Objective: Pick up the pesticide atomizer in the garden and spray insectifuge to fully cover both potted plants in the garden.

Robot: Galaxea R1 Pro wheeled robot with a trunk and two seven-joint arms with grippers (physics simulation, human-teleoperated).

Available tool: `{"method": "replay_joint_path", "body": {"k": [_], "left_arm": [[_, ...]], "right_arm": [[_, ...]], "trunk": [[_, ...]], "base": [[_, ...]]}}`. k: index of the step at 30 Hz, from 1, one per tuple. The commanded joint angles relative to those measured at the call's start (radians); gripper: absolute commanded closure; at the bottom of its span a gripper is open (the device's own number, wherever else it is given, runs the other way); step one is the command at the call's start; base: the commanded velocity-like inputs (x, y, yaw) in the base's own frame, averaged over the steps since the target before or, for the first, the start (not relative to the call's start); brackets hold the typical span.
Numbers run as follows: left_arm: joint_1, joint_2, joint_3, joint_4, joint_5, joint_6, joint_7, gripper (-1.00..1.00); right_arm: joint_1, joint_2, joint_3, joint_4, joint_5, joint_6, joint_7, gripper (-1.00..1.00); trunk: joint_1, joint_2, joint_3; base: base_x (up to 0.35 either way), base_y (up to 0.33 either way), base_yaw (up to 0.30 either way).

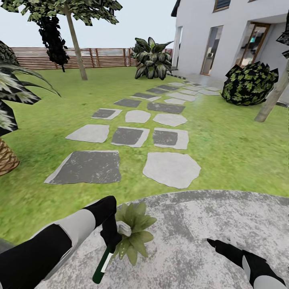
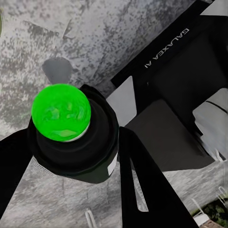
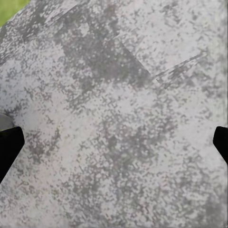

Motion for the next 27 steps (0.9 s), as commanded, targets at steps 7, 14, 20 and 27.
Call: {"method": "replay_joint_path", "body": {"k": [7,14,20,27], "left_arm": [[0.0,0.0,0.004,0.0,-0.01,0.007,-0.009,1.0],[0.0,0.0,0.005,0.035,-0.01,0.007,-0.009,1.0],[0.0,0.0,0.005,0.079,-0.01,0.007,-0.008,1.0],[0.001,0.0,0.005,0.089,-0.007,0.007,-0.009,1.0]], "right_arm": [[-0.001,0.001,-0.008,-0.001,0.006,0.004,0.007,-1.0],[-0.001,0.001,-0.008,-0.001,0.006,0.004,0.006,-1.0],[-0.001,0.001,-0.008,-0.001,0.006,0.004,0.006,-1.0],[-0.001,0.001,-0.008,-0.001,0.006,0.004,0.006,-1.0]], "trunk": [[0.0,0.0,-0.001],[0.0,0.0,-0.001],[0.0,0.0,-0.001],[0.0,0.0,-0.001]], "base": [[0.0,-0.206,0.035],[0.0,-0.011,0.229],[0.0,-0.001,0.248],[0.0,-0.181,0.249]]}}
